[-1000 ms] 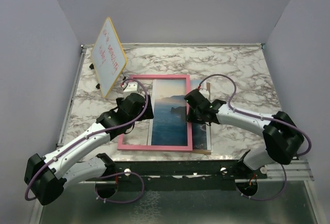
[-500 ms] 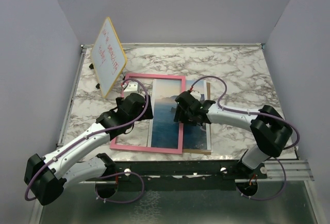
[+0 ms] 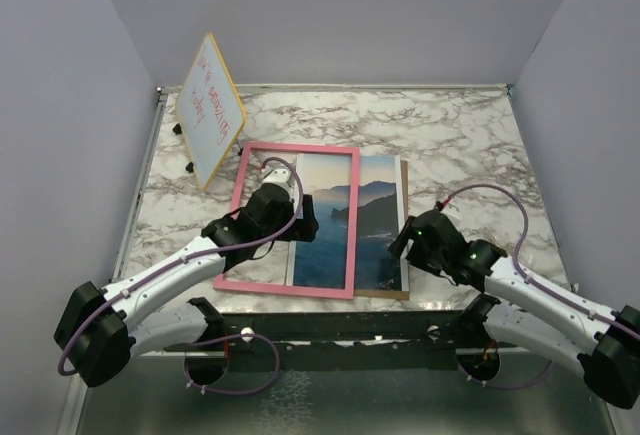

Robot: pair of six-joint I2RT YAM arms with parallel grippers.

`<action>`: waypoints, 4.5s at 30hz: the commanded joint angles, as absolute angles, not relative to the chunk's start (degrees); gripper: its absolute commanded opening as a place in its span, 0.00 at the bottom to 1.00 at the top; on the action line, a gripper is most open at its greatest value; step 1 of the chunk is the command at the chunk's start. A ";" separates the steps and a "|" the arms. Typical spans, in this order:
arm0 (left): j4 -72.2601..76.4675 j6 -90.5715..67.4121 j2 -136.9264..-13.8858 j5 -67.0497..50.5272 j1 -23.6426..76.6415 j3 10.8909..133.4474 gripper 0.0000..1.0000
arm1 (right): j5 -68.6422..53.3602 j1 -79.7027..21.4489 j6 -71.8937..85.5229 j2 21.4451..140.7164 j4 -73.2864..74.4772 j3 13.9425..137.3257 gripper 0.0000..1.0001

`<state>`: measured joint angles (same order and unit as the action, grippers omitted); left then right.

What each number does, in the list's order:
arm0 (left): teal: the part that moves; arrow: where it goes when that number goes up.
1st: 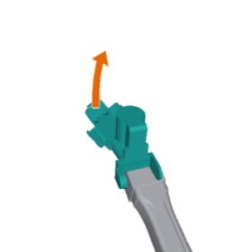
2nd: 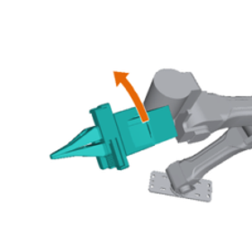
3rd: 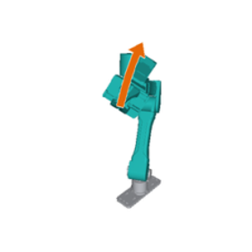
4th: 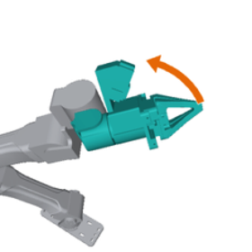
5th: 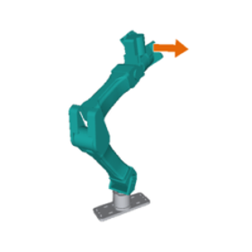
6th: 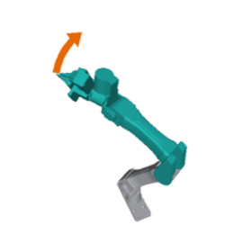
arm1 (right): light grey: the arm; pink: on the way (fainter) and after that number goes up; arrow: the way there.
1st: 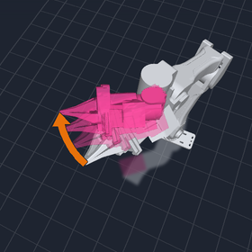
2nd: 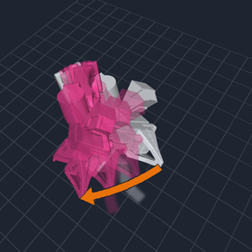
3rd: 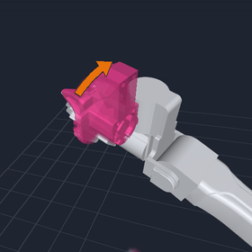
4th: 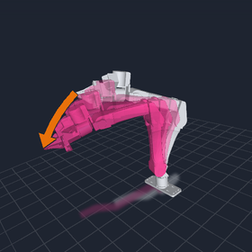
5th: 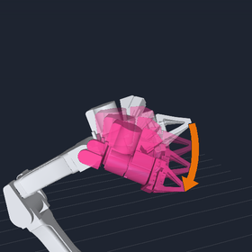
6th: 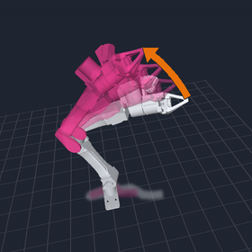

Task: Take the photo out of the frame
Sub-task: Remove the photo frame item from the photo frame.

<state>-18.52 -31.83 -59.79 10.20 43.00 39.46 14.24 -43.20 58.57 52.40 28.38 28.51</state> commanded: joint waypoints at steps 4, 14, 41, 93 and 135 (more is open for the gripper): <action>-9.12 -29.65 -63.59 0.98 45.96 38.45 0.97 | 1.51 -30.48 55.11 46.98 28.42 20.81 0.77; -9.19 -31.18 -63.38 0.86 46.67 37.99 0.97 | -4.21 -29.61 56.90 52.71 19.06 17.19 0.70; -9.23 -32.15 -62.45 1.22 46.85 36.56 0.97 | -15.57 -28.86 63.03 40.58 6.86 11.63 0.64; -8.05 -32.17 -66.05 0.94 47.10 36.25 0.97 | -20.94 -28.91 67.30 39.21 5.51 10.32 0.36; 2.43 -32.93 -76.21 -0.88 47.54 29.86 0.97 | -27.19 -28.84 66.39 41.22 3.74 3.12 0.32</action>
